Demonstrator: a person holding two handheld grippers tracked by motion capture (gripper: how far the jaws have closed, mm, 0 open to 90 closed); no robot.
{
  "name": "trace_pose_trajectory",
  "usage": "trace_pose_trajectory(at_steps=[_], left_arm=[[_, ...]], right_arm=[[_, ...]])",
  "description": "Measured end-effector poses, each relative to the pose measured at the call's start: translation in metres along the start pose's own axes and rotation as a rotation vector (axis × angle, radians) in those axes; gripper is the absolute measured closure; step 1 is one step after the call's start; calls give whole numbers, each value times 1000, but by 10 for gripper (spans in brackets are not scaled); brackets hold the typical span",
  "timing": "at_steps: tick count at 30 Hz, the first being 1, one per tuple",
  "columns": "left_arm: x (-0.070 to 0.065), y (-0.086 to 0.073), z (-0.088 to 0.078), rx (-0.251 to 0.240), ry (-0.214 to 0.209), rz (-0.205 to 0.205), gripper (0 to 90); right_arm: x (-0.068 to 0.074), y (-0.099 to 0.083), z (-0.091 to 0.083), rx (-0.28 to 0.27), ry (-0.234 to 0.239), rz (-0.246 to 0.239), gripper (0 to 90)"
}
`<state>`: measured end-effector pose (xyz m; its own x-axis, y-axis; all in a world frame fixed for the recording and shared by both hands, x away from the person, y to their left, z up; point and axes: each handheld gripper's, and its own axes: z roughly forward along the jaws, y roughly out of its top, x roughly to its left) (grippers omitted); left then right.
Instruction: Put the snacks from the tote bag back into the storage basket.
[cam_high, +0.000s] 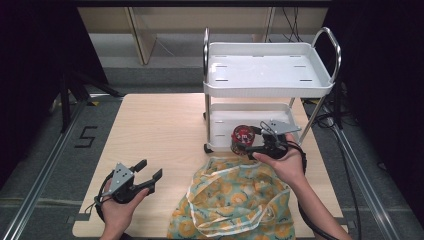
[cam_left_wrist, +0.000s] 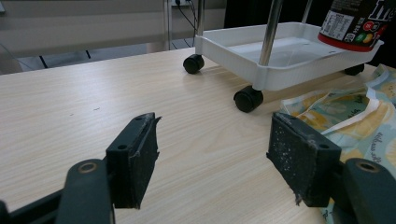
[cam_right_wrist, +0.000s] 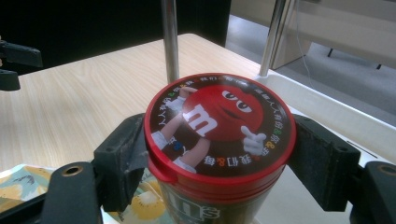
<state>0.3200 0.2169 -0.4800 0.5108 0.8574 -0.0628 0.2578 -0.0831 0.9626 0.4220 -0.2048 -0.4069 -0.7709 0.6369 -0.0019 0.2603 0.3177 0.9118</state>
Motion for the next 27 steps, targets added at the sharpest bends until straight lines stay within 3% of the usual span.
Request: trace_pose_trajectory(at_steps=[2, 5, 7, 11, 14, 17, 18, 22, 24, 25, 27], left_arm=[[0, 0, 0, 0, -1, 3, 324], [0, 0, 0, 1, -1, 4, 324], [0, 0, 0, 0, -1, 4, 324], [0, 0, 0, -1, 1, 3, 324], [0, 0, 0, 3, -3, 7, 324], [-1, 0, 0, -1, -1, 4, 324], [0, 1, 0, -2, -2, 4, 324], [0, 0, 0, -3, -1, 3, 324], [-1, 1, 0, -2, -1, 4, 324], [-1, 1, 0, -3, -2, 6, 324], [-1, 1, 0, -3, -2, 6, 324]], right_arm=[[-2, 0, 1, -11, -3, -22, 261], [-2, 1, 2, -8, 11, -15, 262], [-2, 1, 2, -18, -8, -22, 262], [0, 1, 4, -1, 8, 15, 262], [-2, 2, 5, -10, -6, -21, 262], [-2, 2, 5, -12, -8, -17, 262], [0, 2, 5, -4, 0, 7, 262], [0, 2, 7, -2, -1, 14, 261], [-2, 2, 10, -17, -9, -10, 262], [-1, 2, 11, -8, 9, 16, 262], [-1, 2, 11, -12, 6, 14, 261]])
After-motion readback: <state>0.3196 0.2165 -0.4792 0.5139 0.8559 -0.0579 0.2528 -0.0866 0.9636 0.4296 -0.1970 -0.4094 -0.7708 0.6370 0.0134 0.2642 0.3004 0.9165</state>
